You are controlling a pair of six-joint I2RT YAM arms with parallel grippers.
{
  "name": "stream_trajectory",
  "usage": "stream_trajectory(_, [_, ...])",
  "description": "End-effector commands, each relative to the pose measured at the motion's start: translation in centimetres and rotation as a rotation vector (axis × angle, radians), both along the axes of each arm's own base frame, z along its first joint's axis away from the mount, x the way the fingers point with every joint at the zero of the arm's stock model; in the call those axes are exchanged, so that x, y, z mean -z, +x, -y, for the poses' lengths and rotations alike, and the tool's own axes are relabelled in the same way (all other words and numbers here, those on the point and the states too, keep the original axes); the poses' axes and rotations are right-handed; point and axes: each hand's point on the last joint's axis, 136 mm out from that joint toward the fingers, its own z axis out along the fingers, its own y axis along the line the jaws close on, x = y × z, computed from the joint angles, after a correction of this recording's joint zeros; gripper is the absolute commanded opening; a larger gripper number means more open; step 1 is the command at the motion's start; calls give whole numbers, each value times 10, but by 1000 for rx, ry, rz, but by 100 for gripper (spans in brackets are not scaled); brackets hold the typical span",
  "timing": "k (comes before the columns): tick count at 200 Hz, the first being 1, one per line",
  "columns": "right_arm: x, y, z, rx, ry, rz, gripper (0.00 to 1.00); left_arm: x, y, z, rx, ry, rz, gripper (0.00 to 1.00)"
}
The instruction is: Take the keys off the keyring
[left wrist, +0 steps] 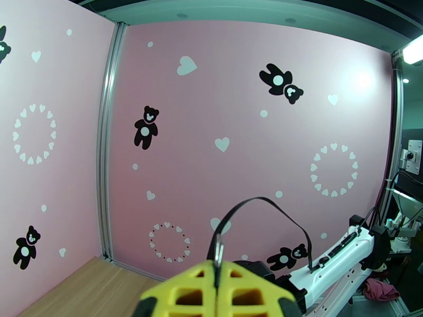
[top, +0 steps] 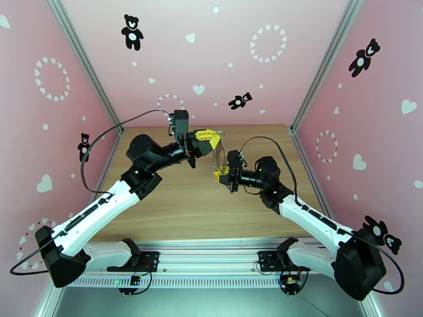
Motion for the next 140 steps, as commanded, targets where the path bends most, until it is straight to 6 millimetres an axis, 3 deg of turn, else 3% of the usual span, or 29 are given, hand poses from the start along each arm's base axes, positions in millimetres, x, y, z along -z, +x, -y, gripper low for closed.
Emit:
stream_trajectory(1, [-9,2,0,17,-14,15,1,-15,-2,-13,-48,-39,39,0])
stream_trajectory(40, [-4,9,10,104,-80,-4,0,-8,7,-25,-150,4,52,0])
stream_trajectory(68, [1,17,25,205,-147,-46,0,9,42,-53,-250,-9,-33,0])
stream_trajectory(111, [-11,31,54,400,-238,-89,0,59,92,-95,-420,-46,-207,0])
stream_trajectory(140, [-22,32,54,404,-282,-124,0,109,124,-117,-496,-102,-364,4])
